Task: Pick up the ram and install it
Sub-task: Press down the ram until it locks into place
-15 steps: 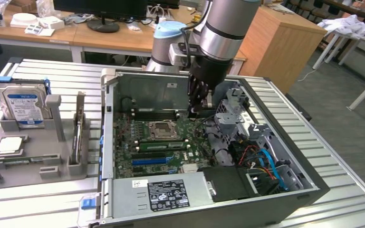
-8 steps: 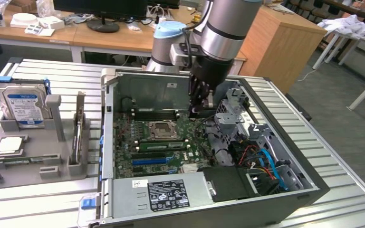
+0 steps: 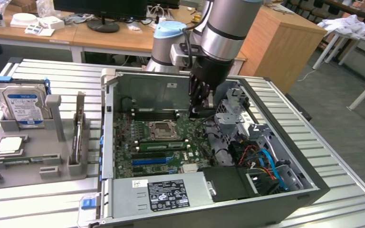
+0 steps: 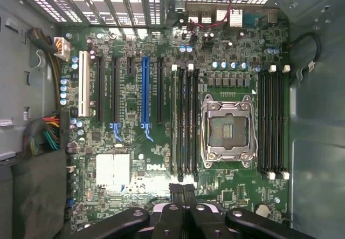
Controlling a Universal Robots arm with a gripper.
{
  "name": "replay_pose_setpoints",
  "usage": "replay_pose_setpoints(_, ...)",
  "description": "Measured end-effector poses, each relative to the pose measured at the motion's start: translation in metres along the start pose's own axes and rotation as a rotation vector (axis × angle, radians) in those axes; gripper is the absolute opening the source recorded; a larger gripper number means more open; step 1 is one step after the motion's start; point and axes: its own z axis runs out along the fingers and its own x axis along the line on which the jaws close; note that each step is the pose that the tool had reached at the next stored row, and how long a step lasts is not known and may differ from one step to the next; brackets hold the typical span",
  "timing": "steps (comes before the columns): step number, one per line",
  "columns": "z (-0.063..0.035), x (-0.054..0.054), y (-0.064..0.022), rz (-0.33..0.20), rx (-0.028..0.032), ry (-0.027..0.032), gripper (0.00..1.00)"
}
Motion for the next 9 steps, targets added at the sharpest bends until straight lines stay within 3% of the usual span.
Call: replay_pose_setpoints(9, 0.0087, 0.0006, -0.0002, 0.000, 0.0006, 0.0003, 0.11)
